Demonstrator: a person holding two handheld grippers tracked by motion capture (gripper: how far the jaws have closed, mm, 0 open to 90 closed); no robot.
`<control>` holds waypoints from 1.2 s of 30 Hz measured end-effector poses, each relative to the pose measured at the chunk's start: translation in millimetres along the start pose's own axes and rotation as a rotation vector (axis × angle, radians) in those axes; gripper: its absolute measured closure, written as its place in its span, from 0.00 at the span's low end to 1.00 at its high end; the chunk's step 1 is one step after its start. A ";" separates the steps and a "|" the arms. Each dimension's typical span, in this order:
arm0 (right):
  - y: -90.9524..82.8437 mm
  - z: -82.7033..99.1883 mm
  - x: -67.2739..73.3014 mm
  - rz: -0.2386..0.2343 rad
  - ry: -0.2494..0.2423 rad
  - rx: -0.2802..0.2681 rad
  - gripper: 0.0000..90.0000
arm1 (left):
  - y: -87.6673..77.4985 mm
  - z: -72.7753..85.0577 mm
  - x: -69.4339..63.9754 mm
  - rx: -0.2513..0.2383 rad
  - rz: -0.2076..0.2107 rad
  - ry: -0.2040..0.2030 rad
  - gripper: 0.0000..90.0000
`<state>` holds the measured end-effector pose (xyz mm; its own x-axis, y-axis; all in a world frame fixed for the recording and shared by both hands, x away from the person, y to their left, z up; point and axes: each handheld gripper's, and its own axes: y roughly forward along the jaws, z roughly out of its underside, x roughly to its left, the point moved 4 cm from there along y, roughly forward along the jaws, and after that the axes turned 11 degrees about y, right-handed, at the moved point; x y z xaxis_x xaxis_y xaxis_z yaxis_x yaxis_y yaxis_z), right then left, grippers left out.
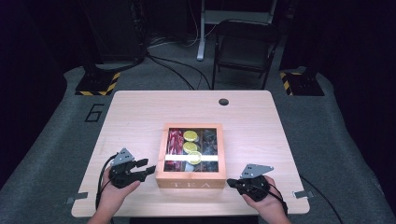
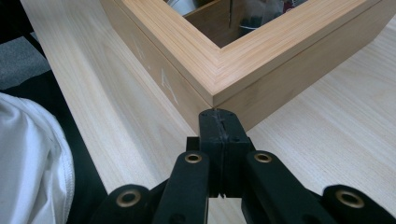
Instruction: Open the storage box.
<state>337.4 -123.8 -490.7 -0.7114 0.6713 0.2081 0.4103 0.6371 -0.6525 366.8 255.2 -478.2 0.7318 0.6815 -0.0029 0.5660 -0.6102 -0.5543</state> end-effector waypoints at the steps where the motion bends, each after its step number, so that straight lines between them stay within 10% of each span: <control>1: 0.3 0.2 -0.2 -0.003 -0.004 0.003 1.00 | 0.0 0.0 0.0 0.000 0.000 0.000 0.56; 36: 4.8 0.0 0.0 -0.019 0.008 -0.003 0.97 | -3.8 -3.7 -3.0 -0.018 0.007 -0.006 0.55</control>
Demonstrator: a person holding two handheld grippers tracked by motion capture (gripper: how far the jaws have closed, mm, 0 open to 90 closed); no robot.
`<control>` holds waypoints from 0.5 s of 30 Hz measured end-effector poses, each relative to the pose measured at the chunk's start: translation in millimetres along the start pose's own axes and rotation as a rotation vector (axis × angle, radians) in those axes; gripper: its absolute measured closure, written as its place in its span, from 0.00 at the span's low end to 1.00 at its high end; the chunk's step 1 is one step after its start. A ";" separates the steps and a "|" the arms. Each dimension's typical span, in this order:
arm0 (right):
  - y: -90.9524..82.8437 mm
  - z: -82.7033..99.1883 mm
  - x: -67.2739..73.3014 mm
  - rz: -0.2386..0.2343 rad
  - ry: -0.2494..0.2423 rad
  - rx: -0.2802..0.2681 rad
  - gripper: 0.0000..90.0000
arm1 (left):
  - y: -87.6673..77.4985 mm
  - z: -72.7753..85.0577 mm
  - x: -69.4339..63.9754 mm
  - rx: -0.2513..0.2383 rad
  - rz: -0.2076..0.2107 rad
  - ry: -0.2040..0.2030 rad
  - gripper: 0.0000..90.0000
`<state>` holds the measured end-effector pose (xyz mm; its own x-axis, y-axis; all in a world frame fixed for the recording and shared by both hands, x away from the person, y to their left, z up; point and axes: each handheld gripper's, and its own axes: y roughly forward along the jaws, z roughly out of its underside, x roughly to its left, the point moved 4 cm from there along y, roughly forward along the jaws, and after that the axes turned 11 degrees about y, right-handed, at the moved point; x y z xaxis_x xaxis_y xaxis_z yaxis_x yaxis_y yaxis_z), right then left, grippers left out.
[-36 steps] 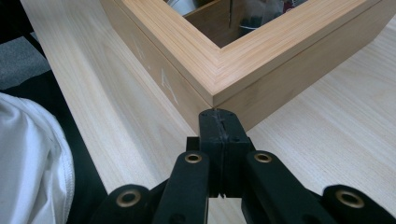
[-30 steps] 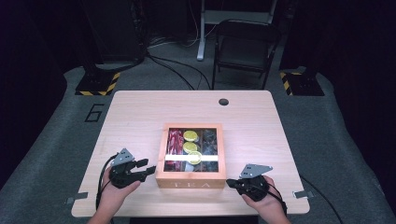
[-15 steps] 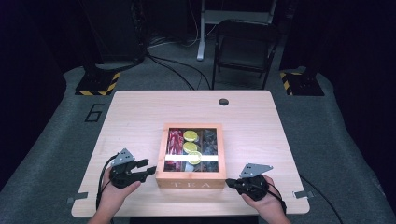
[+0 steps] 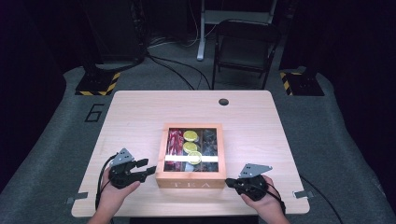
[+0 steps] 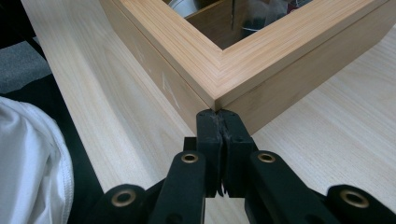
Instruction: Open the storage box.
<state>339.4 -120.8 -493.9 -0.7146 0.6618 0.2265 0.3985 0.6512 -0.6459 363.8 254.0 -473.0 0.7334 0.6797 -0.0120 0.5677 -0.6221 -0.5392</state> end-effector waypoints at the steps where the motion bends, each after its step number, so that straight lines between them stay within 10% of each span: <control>1: 0.1 -0.5 0.4 0.002 0.004 -0.006 0.98 | -1.1 -1.4 -1.0 0.000 0.007 0.001 0.55; 15: -2.9 -6.0 1.7 -0.007 0.035 -0.044 0.97 | -5.2 -14.0 -19.1 -0.006 0.056 0.046 0.45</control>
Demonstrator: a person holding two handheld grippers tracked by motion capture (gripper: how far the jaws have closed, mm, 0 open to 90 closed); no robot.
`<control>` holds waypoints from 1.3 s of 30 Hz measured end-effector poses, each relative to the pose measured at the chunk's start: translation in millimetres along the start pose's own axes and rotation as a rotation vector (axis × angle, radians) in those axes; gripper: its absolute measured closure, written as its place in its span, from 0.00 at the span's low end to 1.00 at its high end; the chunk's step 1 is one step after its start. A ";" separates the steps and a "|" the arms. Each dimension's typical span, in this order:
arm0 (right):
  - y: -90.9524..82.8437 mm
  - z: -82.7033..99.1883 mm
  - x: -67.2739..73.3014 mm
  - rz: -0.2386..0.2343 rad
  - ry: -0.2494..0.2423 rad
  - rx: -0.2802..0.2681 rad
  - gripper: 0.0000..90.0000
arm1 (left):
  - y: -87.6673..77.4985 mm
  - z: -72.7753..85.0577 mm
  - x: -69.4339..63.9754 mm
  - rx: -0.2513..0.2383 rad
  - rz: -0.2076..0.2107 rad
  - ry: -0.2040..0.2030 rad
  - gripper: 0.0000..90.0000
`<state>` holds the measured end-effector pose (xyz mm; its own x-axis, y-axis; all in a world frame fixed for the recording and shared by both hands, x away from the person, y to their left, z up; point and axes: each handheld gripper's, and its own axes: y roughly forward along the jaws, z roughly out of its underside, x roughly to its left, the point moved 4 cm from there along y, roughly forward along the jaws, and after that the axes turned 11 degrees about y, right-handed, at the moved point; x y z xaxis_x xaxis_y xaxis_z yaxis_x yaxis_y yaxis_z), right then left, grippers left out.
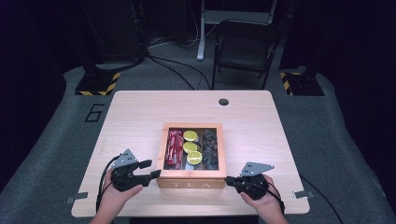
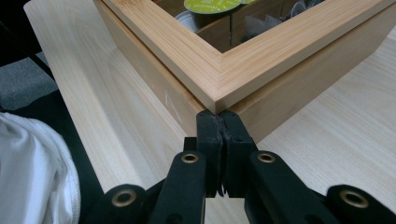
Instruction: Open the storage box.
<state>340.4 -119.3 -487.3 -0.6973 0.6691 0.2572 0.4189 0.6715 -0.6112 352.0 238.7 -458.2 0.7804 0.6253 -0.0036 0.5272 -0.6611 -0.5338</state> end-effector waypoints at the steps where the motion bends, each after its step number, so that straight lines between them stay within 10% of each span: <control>1: 0.0 -0.8 -0.2 -0.004 -0.006 -0.001 0.97 | 0.6 -1.1 -3.5 0.001 0.010 0.001 0.45; 19: -1.2 -16.6 1.4 -0.037 0.015 -0.073 0.97 | 8.0 0.7 -13.0 0.037 0.027 0.062 0.34; 39: -2.4 -21.7 1.5 -0.043 0.025 -0.109 0.93 | 9.8 -0.5 -12.4 0.040 -0.038 0.061 0.58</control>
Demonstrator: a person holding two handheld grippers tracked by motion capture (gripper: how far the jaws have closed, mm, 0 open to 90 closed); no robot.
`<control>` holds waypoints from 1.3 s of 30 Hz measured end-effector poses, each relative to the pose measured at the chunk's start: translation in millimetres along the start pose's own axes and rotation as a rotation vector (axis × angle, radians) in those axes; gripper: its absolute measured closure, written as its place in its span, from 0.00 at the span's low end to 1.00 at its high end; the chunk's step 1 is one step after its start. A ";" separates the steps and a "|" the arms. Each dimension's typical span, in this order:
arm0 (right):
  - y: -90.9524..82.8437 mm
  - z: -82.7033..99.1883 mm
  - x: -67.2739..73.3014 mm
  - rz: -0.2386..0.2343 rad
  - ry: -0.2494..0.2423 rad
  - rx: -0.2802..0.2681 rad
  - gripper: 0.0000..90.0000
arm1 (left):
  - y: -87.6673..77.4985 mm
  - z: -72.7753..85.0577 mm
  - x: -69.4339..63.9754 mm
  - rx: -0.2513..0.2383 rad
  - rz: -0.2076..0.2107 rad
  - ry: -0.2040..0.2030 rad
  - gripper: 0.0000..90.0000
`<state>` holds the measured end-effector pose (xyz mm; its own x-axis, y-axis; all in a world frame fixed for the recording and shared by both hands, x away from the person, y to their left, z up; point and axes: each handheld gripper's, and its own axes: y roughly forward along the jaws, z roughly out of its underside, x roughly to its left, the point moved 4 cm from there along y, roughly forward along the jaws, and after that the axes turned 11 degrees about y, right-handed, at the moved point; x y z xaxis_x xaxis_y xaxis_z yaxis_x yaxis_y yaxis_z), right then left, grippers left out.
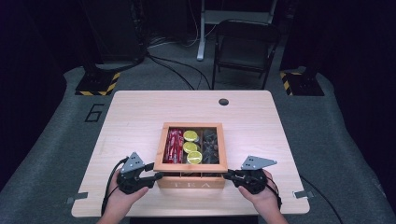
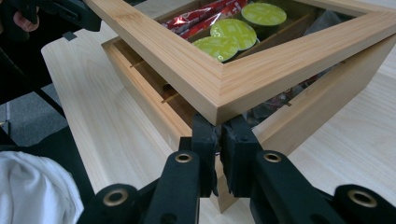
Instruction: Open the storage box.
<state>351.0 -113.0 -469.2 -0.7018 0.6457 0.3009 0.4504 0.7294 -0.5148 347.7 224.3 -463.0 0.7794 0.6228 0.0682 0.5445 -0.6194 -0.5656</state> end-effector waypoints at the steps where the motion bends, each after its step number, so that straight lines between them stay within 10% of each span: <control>1: -1.4 -0.5 0.2 -0.001 0.009 -0.005 0.92 | 0.0 0.0 0.0 0.000 0.000 0.000 0.58; 13: -11.0 -16.4 2.0 0.056 0.012 -0.065 0.78 | -9.1 -17.6 3.4 -0.009 -0.073 0.011 0.55; 39: -18.1 -74.7 -0.2 0.133 -0.098 -0.161 0.62 | -24.0 -64.6 29.5 -0.111 -0.089 0.025 0.55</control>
<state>384.2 -109.5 -399.9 -0.6770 0.7193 0.1556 0.6191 0.6710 -0.4080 377.7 226.7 -394.4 0.7334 0.6663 0.1348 0.6414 -0.6125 -0.4621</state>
